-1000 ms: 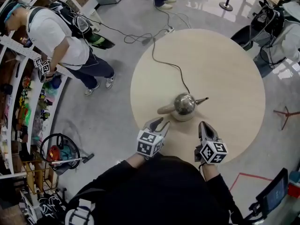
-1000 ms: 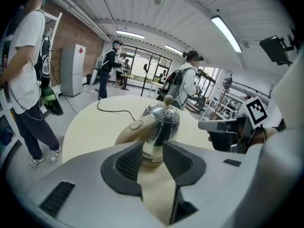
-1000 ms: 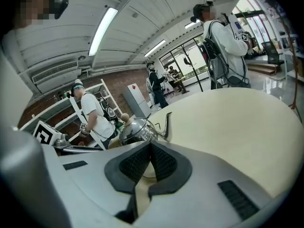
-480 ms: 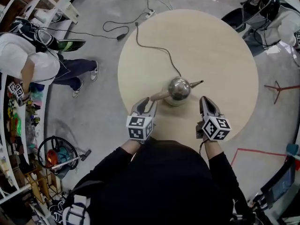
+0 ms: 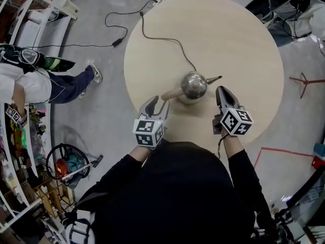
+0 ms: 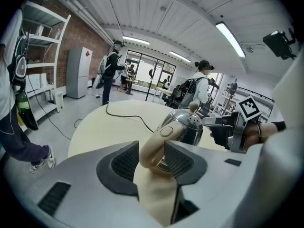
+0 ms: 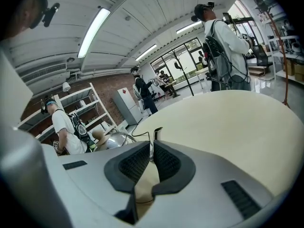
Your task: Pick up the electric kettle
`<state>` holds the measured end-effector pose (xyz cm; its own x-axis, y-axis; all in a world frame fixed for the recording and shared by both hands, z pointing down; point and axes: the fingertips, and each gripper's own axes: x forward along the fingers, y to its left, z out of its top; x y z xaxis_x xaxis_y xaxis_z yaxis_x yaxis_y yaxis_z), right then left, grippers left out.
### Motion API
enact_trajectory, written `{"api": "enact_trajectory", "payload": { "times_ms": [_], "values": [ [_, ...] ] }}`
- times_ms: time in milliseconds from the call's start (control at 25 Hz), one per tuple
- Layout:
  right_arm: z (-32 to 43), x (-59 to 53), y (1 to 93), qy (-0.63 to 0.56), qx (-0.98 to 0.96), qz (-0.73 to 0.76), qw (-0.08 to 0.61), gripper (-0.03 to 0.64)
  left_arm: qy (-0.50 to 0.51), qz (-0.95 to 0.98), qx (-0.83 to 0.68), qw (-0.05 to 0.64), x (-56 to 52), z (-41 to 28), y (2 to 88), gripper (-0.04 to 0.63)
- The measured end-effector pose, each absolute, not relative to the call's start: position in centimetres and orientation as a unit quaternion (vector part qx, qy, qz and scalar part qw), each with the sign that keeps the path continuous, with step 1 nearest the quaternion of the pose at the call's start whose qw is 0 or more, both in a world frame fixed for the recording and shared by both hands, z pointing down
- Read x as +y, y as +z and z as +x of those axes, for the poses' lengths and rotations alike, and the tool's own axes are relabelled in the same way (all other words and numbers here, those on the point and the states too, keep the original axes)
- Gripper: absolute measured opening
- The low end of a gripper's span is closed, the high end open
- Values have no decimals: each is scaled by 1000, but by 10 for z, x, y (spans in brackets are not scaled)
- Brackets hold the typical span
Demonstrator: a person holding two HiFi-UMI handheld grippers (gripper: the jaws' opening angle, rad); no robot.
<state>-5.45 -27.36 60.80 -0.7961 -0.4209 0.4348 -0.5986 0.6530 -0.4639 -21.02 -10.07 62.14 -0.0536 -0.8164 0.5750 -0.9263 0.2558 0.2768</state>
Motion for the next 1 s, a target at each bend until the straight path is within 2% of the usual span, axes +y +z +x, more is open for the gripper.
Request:
{"api": "enact_trajectory", "payload": {
  "times_ms": [120, 240, 360, 520, 680, 920, 1000],
  "values": [
    [-60, -278, 614, 313, -896, 281, 146, 20, 84, 605, -718, 334, -101, -209, 626, 164],
    [-62, -278, 621, 324, -892, 279, 149, 77, 114, 624, -708, 311, -105, -206, 630, 174],
    [-48, -265, 624, 335, -887, 280, 149, 87, 192, 679, -664, 248, -111, -191, 631, 239],
    [-16, -238, 616, 346, -881, 287, 149, 86, 318, 735, -558, 215, -107, -165, 642, 241],
    [-15, -226, 619, 351, -878, 290, 151, 86, 426, 745, -485, 167, -111, -170, 655, 239],
    [-9, -228, 630, 365, -869, 301, 144, 86, 435, 772, -416, 201, -121, -156, 686, 239],
    [-6, -233, 631, 367, -867, 306, 143, 86, 468, 772, -386, 191, -124, -158, 693, 216]
  ]
}}
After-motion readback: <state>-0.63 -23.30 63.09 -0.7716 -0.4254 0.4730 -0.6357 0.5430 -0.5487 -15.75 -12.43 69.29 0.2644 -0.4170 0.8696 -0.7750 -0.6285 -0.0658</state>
